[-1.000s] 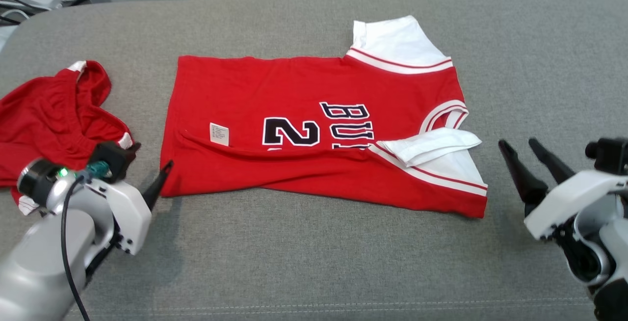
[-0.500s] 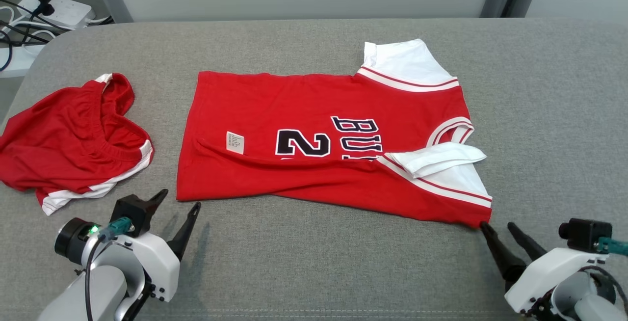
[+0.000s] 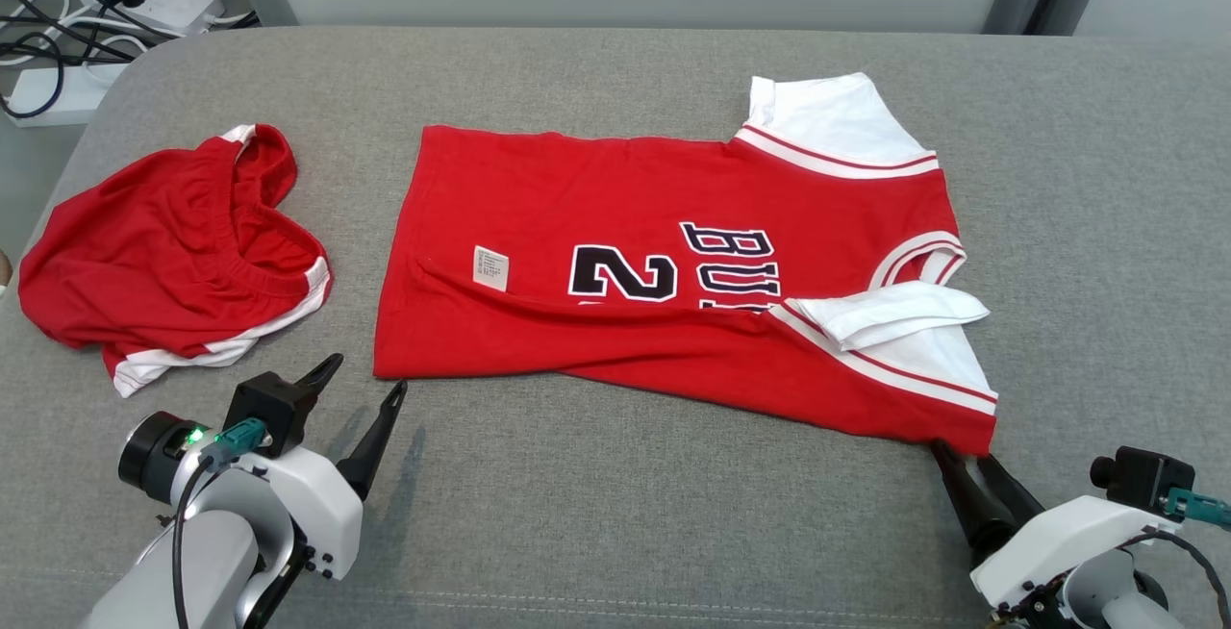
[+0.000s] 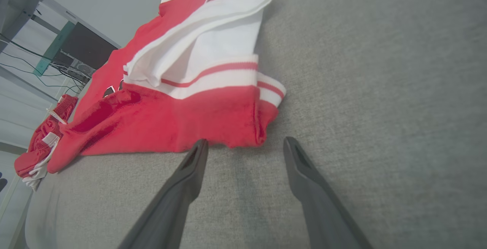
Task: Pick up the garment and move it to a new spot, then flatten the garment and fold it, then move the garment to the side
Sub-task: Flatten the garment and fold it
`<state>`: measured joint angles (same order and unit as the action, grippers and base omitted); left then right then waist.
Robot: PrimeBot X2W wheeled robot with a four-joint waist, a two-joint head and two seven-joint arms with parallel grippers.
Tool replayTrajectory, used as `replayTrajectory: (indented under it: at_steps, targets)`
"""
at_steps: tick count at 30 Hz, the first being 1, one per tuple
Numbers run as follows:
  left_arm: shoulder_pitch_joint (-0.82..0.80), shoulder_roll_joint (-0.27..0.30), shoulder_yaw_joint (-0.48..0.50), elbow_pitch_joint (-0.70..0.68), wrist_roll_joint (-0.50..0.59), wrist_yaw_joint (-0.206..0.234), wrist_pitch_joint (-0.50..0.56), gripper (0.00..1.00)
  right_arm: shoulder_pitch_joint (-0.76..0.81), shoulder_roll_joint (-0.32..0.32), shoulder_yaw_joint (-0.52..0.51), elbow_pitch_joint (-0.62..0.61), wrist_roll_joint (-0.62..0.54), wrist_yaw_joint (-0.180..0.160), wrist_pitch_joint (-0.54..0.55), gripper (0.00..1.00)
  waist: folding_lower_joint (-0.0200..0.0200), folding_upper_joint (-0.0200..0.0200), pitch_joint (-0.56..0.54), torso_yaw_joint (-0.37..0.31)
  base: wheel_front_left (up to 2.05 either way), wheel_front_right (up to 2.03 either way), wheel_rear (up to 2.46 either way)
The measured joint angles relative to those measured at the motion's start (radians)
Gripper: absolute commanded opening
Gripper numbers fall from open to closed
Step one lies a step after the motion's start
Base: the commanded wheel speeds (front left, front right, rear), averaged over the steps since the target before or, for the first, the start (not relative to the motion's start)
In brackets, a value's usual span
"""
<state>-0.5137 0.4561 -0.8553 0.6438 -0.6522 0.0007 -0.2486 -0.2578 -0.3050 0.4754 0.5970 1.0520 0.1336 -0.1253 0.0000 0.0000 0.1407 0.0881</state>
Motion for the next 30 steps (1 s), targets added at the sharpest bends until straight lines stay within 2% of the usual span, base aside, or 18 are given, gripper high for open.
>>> replayTrajectory:
  at_steps: [8,16,17,18,19,21,30]
  targets:
    - [0.035,-0.009,0.048,0.011,0.056,-0.001,0.0,1.0,-0.006,0.011,0.0,0.001,0.095,0.0,-0.042,1.0,0.0,0.0,0.005,0.011,0.0,0.0,0.0]
    - [0.037,-0.033,0.1,0.022,0.099,-0.028,0.0,1.0,-0.047,0.002,0.03,0.0,0.146,0.0,-0.07,1.0,0.0,0.0,0.018,0.008,0.0,0.0,0.0]
    - [0.037,-0.035,0.104,0.025,0.1,-0.032,0.0,1.0,-0.054,0.002,0.035,0.001,0.151,0.0,-0.07,0.96,0.0,0.0,0.02,0.007,0.0,0.0,0.0]
    - [0.037,-0.038,0.108,0.029,0.102,-0.035,0.0,1.0,-0.062,0.002,0.042,0.002,0.155,0.0,-0.07,0.83,0.0,0.0,0.022,0.007,0.0,0.0,0.0]
    - [0.037,-0.042,0.112,0.033,0.108,-0.039,0.0,1.0,-0.069,0.002,0.047,0.002,0.155,0.0,-0.071,0.5,0.0,0.0,0.024,0.008,0.0,0.0,0.0]
    - [0.038,-0.053,0.12,0.041,0.116,-0.045,0.0,1.0,-0.08,0.002,0.054,0.005,0.163,0.0,-0.075,0.0,0.0,0.0,0.027,0.009,0.0,0.0,0.0]
    - [0.045,-0.092,0.185,0.083,0.097,-0.081,0.0,1.0,-0.088,-0.059,0.09,0.008,0.188,0.0,-0.075,0.0,0.0,0.0,0.032,0.001,0.0,0.0,0.0]
